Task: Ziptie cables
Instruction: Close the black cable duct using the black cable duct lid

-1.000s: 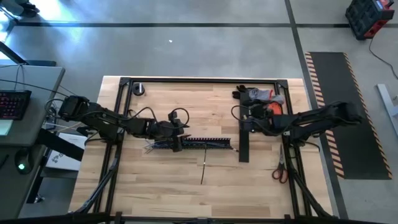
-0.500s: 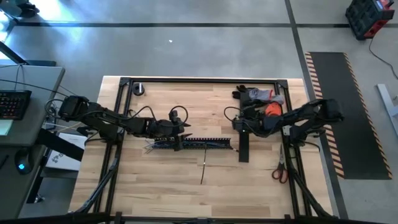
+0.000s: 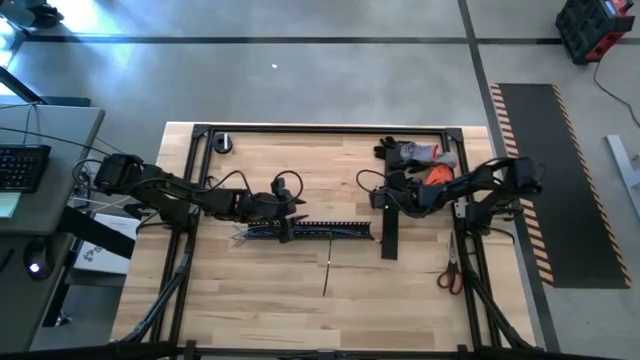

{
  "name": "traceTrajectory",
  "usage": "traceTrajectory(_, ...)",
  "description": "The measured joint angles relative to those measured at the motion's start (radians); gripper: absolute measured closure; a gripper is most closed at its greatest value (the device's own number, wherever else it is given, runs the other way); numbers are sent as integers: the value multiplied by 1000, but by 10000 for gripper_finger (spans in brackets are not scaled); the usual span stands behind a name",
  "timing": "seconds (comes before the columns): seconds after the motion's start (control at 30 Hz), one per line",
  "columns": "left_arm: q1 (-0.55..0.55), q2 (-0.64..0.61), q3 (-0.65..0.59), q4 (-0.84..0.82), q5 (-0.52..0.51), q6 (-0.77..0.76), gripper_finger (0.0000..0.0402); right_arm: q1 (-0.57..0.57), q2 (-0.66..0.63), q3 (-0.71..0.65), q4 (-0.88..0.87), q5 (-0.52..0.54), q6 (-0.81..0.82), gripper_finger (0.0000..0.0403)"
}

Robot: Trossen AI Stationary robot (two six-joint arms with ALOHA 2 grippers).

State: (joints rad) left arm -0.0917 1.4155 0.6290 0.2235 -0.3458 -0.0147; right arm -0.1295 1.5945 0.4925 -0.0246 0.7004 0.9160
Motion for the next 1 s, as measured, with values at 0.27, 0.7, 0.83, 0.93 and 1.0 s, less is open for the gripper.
traceTrajectory(0.27,0,0,0,-3,-1,0,228,6,-89,18,0,1,-83,46)
traceTrajectory(0.7,0,0,0,0,-2,0,228,-14,-45,16,-56,-2,19,46)
traceTrajectory(0.83,0,0,0,1,-2,0,228,-14,4,16,7,-24,3,46)
traceTrajectory(0.93,0,0,0,1,-2,0,228,-20,36,17,14,-20,19,46)
traceTrajectory(1.0,0,0,0,0,-1,-1,228,-20,48,18,23,-18,22,46)
